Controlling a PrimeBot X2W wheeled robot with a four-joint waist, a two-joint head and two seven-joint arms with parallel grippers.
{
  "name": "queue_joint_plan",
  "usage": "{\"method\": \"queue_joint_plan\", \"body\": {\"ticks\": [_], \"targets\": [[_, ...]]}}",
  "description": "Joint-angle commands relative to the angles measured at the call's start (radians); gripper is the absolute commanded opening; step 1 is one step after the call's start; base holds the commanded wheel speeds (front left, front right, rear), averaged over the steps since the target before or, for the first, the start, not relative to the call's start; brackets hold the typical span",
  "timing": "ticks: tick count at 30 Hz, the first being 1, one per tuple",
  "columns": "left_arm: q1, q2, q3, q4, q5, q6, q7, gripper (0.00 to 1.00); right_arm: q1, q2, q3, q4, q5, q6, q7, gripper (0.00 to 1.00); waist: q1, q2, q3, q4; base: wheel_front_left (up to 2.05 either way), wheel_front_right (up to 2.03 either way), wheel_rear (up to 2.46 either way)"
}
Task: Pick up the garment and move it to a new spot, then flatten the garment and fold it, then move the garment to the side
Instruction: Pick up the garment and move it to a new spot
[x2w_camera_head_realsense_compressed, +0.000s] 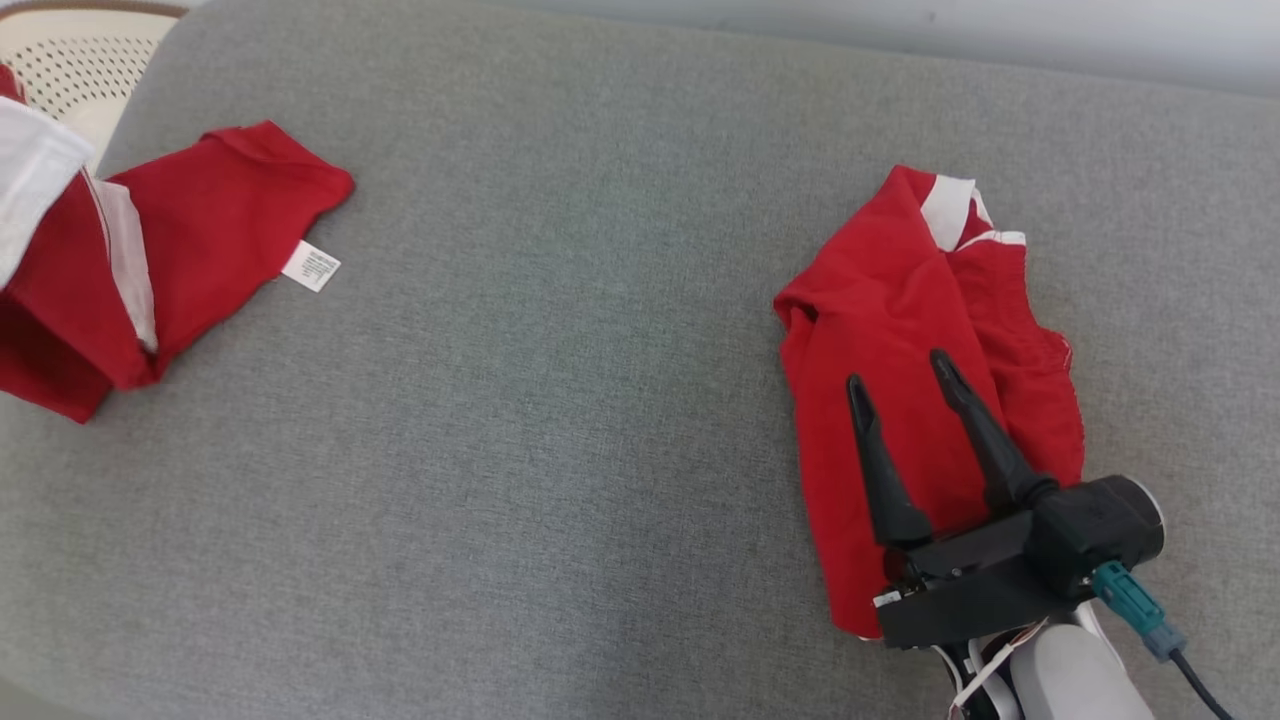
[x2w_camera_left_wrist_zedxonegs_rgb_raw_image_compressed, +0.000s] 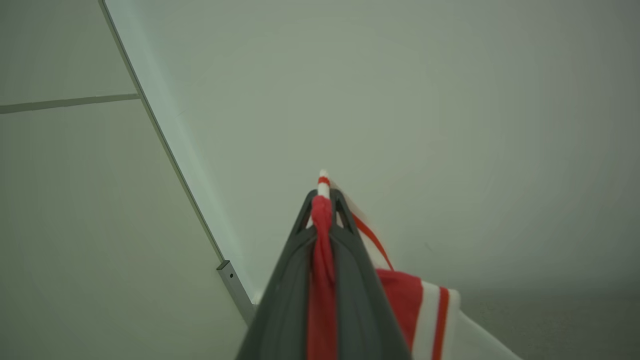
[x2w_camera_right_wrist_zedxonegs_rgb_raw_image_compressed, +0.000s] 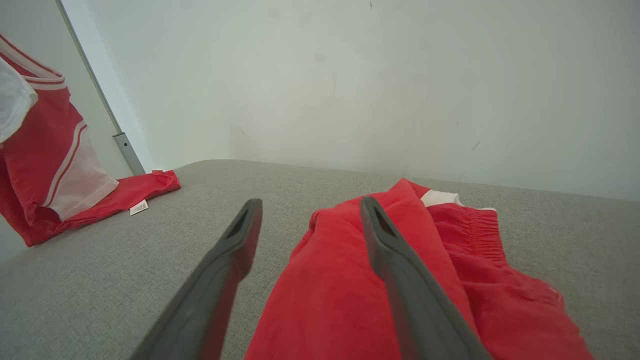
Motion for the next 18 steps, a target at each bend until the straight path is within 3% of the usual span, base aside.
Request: {"method": "queue_joint_plan", "body": {"ticks": [1, 11, 18], "targets": [[0.025, -0.006, 0.005, -0.007, -0.016, 0.008, -0.006, 0.00, -0.012, -0.011, 0.000, -0.010, -0.006, 0.001, 0.005, 1.00, 0.0000, -0.0001, 0.021, -0.007, 0.00, 0.00, 0.00], [0.116, -0.080, 0.026, 0.018, -0.031, 0.007, -0.012, 0.00, -0.030, -0.037, -0.002, -0.076, -0.028, 0.001, 0.040, 1.00, 0.0000, -0.0001, 0.100, -0.058, 0.00, 0.00, 0.00], [0.136, -0.117, 0.035, 0.109, -0.029, -0.016, -0.012, 0.00, -0.039, -0.042, 0.001, -0.105, -0.035, 0.001, 0.046, 1.00, 0.0000, -0.0001, 0.132, -0.081, 0.00, 0.00, 0.00]]}}
